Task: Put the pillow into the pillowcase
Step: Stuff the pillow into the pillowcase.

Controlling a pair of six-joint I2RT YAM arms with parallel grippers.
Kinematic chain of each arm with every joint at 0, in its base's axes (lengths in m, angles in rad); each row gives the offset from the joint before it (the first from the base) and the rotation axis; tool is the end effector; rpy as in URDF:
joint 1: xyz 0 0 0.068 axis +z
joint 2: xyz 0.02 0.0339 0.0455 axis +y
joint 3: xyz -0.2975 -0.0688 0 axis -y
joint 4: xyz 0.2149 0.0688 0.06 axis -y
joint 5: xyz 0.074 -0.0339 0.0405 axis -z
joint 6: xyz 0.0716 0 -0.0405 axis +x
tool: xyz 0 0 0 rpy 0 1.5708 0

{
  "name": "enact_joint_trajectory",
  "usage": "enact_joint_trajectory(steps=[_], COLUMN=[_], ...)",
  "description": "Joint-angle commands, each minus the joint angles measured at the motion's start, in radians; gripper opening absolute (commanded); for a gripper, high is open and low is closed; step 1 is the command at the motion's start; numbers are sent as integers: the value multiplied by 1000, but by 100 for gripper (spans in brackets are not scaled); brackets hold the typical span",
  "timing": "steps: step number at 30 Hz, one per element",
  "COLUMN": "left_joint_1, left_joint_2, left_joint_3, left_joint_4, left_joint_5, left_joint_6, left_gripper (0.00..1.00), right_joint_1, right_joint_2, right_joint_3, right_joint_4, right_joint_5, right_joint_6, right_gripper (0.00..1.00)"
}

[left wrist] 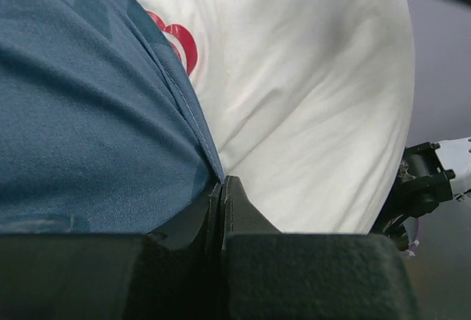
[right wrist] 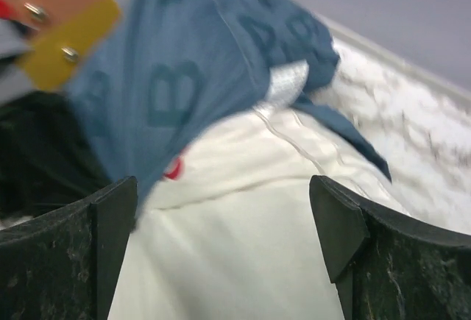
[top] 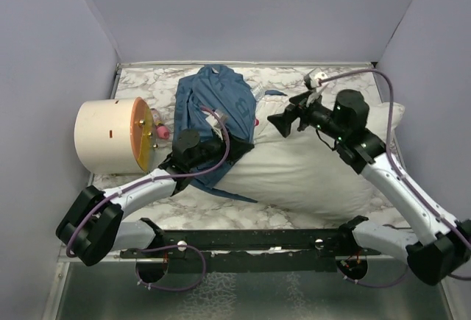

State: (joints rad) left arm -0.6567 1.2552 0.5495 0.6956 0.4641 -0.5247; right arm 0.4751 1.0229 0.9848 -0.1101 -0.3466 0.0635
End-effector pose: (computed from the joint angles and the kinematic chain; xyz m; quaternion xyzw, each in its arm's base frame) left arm 0.1928 -0.1891 0.3012 0.2071 0.6794 -0.5171 0.4776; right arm 0.1862 0.1231 0.3984 -0.2627 0.7074 0.2970 0.5851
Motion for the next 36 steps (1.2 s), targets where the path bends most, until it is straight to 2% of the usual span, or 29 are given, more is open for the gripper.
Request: enact_joint_trajectory(steps=[1,4,6,8,10,11,14,17,23,27,30,33,36], left_joint_1=[-22,-22,-21,-20,-18,-18,-17,-15,-10,-11,-11,-11,0], left_joint_2=[-42,-86,-120,-146,-162,-163,-133,-68,122,255,338,384,404], left_joint_3=[-44,-55,-52,-26,22,55,171,284,433,538,641,726,765], left_joint_4=[-150,-172,-182,-203,-207,-205,-206,-205,-152,-102,-62,-43,-120], left_joint_5=[39,20,1,-22,-42,-53,-65,-58,2,58,118,154,131], left_joint_6=[52,69,78,91,99,99,87,54,-62,-133,-175,-191,-158], left_gripper=[0,0,0,0,0,0,0,0,0,0,0,0,0], right_joint_1=[-15,-16,-16,-16,-15,-15,-10,-7,-7,-7,-10,-24,-53], right_joint_2=[161,239,291,337,362,366,343,304,257,269,288,289,285], right_joint_3=[49,85,88,73,24,-6,-90,-145,-194,-184,-122,-73,-52], right_joint_4=[-274,-343,-377,-393,-345,-307,-179,-60,136,325,396,427,406], right_joint_5=[160,150,93,5,-90,-136,-226,-281,-303,-298,-216,-60,80], right_joint_6=[-55,-87,-116,-126,-111,-94,-41,16,118,208,235,224,180], right_gripper=[100,100,91,74,48,31,7,1,1,1,1,1,1])
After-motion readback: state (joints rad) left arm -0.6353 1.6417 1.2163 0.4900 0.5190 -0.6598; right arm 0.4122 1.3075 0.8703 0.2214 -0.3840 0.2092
